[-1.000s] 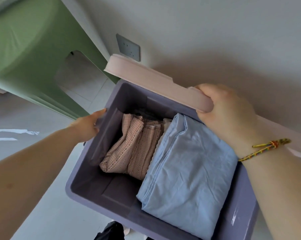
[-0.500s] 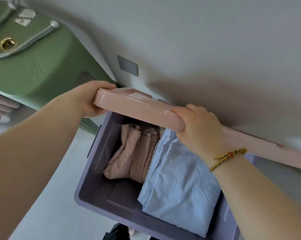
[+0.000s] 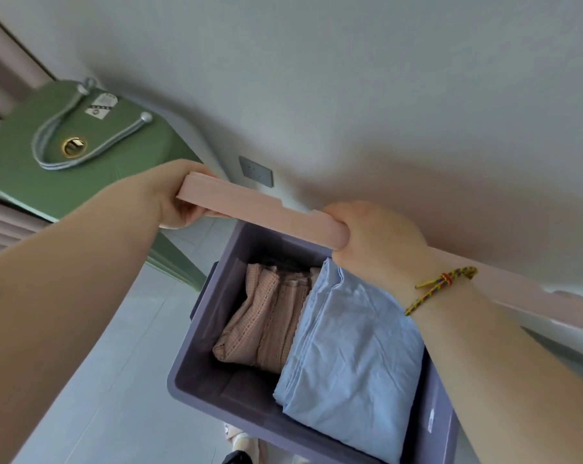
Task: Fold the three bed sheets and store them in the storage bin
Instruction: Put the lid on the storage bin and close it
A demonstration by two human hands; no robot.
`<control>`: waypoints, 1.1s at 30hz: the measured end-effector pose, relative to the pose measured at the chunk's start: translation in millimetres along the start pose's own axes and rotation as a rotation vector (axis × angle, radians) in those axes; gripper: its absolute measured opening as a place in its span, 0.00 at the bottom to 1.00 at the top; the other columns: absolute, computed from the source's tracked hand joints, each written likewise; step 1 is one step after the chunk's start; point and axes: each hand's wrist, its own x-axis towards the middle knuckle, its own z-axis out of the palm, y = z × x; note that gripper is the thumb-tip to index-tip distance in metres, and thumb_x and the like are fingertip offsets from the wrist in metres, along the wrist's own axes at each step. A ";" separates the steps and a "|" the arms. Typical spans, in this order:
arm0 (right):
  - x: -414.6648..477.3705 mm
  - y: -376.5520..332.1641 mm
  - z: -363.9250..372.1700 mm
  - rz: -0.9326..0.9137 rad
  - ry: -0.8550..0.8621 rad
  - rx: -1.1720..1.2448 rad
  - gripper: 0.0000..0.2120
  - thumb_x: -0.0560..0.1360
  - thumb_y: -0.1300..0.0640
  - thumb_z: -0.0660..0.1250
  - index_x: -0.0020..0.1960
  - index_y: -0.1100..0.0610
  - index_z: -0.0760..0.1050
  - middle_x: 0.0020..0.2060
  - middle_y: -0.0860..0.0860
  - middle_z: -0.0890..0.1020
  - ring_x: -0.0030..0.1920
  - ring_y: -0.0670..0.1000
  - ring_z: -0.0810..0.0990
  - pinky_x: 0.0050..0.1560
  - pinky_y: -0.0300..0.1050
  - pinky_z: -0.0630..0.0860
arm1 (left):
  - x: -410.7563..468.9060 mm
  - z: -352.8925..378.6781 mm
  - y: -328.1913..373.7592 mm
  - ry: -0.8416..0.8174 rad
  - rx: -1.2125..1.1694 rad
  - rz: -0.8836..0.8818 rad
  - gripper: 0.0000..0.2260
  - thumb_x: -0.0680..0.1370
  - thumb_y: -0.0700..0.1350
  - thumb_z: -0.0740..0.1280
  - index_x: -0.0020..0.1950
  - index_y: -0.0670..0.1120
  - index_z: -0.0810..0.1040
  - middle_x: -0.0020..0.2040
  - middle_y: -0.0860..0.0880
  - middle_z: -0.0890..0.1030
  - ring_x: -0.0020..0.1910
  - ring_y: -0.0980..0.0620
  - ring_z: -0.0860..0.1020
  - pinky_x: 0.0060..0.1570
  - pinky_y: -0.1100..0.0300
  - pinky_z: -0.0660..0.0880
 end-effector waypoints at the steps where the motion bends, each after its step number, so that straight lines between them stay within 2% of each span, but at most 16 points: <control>1: -6.0 -5.2 -1.9 -0.019 0.013 0.004 0.19 0.71 0.58 0.62 0.61 0.47 0.71 0.55 0.49 0.77 0.57 0.56 0.74 0.52 0.47 0.72 | -5.9 -4.8 -2.9 0.028 -0.015 0.006 0.10 0.77 0.43 0.60 0.38 0.42 0.71 0.20 0.46 0.77 0.17 0.54 0.76 0.14 0.69 0.68; 6: -39.5 -30.6 -11.7 -0.078 0.045 0.020 0.23 0.72 0.55 0.61 0.67 0.43 0.66 0.56 0.48 0.75 0.59 0.54 0.73 0.54 0.47 0.68 | -37.0 -26.5 -23.9 0.029 -0.111 0.046 0.06 0.76 0.43 0.62 0.40 0.44 0.71 0.21 0.49 0.75 0.18 0.56 0.75 0.17 0.69 0.70; 10: -68.6 -46.0 -8.9 -0.123 0.070 0.028 0.24 0.71 0.56 0.62 0.67 0.44 0.66 0.58 0.48 0.75 0.61 0.53 0.71 0.56 0.45 0.67 | -63.5 -33.4 -49.1 0.022 -0.168 0.077 0.06 0.76 0.42 0.60 0.40 0.44 0.72 0.20 0.50 0.75 0.17 0.56 0.74 0.18 0.70 0.70; 12: -81.2 -50.3 7.7 -0.133 0.097 0.000 0.24 0.66 0.57 0.68 0.61 0.47 0.73 0.51 0.50 0.79 0.53 0.56 0.77 0.50 0.49 0.72 | -66.2 -34.4 -66.1 0.018 -0.163 0.083 0.06 0.77 0.42 0.58 0.41 0.44 0.72 0.19 0.50 0.74 0.16 0.56 0.73 0.18 0.71 0.69; 13: -87.8 -53.0 18.0 -0.128 0.115 -0.009 0.24 0.59 0.57 0.72 0.55 0.49 0.77 0.43 0.50 0.81 0.45 0.56 0.80 0.42 0.49 0.75 | -66.7 -35.9 -76.1 0.008 -0.159 0.082 0.06 0.77 0.42 0.58 0.43 0.43 0.72 0.19 0.50 0.75 0.17 0.56 0.73 0.18 0.71 0.68; 15: -96.8 -56.5 39.7 -0.128 0.163 -0.018 0.27 0.47 0.54 0.76 0.47 0.49 0.80 0.33 0.47 0.79 0.32 0.52 0.80 0.30 0.43 0.74 | -65.6 -42.3 -95.0 -0.004 -0.146 0.074 0.06 0.77 0.43 0.58 0.44 0.43 0.72 0.21 0.50 0.76 0.18 0.55 0.75 0.19 0.71 0.70; 17: -109.8 -66.7 63.1 -0.134 0.196 -0.024 0.28 0.44 0.51 0.78 0.45 0.49 0.80 0.31 0.45 0.78 0.29 0.50 0.77 0.28 0.40 0.72 | -60.0 -54.1 -114.3 0.000 -0.116 0.057 0.08 0.78 0.43 0.57 0.45 0.43 0.73 0.22 0.49 0.78 0.19 0.54 0.76 0.19 0.69 0.71; 19: -127.2 -80.5 93.5 -0.142 0.165 -0.014 0.28 0.42 0.49 0.79 0.42 0.49 0.79 0.31 0.45 0.76 0.29 0.49 0.76 0.29 0.38 0.71 | -56.6 -67.4 -139.1 -0.020 -0.054 0.034 0.07 0.78 0.43 0.57 0.48 0.46 0.75 0.27 0.49 0.81 0.23 0.53 0.79 0.21 0.66 0.74; 20: -135.2 -85.1 107.5 -0.128 0.133 -0.017 0.27 0.41 0.48 0.79 0.40 0.49 0.79 0.31 0.45 0.75 0.29 0.49 0.75 0.29 0.37 0.70 | -52.6 -72.4 -151.5 -0.047 -0.001 0.041 0.08 0.77 0.43 0.58 0.53 0.48 0.75 0.33 0.49 0.83 0.28 0.53 0.81 0.25 0.65 0.76; 22: -147.6 -92.8 139.2 -0.106 0.082 -0.021 0.27 0.39 0.46 0.79 0.37 0.48 0.77 0.30 0.45 0.75 0.29 0.48 0.75 0.29 0.36 0.69 | -41.6 -79.9 -173.8 -0.082 0.116 0.062 0.16 0.74 0.40 0.62 0.62 0.49 0.73 0.46 0.47 0.83 0.42 0.48 0.81 0.40 0.58 0.77; 24: -155.4 -94.5 171.0 -0.099 0.065 -0.019 0.27 0.38 0.45 0.78 0.36 0.48 0.77 0.30 0.45 0.75 0.29 0.48 0.74 0.30 0.37 0.69 | -32.2 -81.0 -192.1 -0.061 0.212 0.080 0.20 0.74 0.36 0.62 0.65 0.50 0.70 0.52 0.48 0.80 0.48 0.48 0.78 0.49 0.57 0.72; 26: -159.7 -94.9 202.9 -0.095 0.067 -0.014 0.27 0.39 0.45 0.79 0.36 0.48 0.77 0.31 0.45 0.75 0.30 0.48 0.74 0.34 0.38 0.65 | -20.2 -80.6 -214.5 -0.013 0.265 0.112 0.24 0.73 0.35 0.64 0.66 0.53 0.67 0.51 0.48 0.78 0.46 0.49 0.77 0.51 0.56 0.70; 28: -162.8 -94.1 236.3 -0.099 0.053 -0.024 0.26 0.40 0.48 0.79 0.37 0.48 0.78 0.30 0.45 0.75 0.30 0.48 0.74 0.36 0.39 0.61 | -0.8 -79.8 -239.4 0.047 0.340 0.147 0.29 0.70 0.37 0.66 0.69 0.51 0.67 0.54 0.46 0.76 0.48 0.46 0.76 0.51 0.56 0.69; 31: -166.1 -92.0 272.6 -0.086 0.070 -0.026 0.26 0.42 0.52 0.80 0.39 0.48 0.77 0.30 0.45 0.75 0.30 0.48 0.74 0.34 0.38 0.66 | 24.8 -79.1 -269.7 0.129 0.364 0.195 0.27 0.73 0.36 0.64 0.71 0.51 0.65 0.58 0.46 0.74 0.52 0.46 0.72 0.50 0.57 0.67; 33: -167.5 -88.9 296.7 -0.090 0.081 0.001 0.28 0.43 0.53 0.81 0.41 0.48 0.77 0.31 0.45 0.75 0.31 0.48 0.74 0.32 0.37 0.70 | 43.0 -79.7 -288.2 0.157 0.400 0.205 0.28 0.72 0.38 0.64 0.71 0.53 0.65 0.59 0.47 0.74 0.53 0.46 0.71 0.51 0.56 0.68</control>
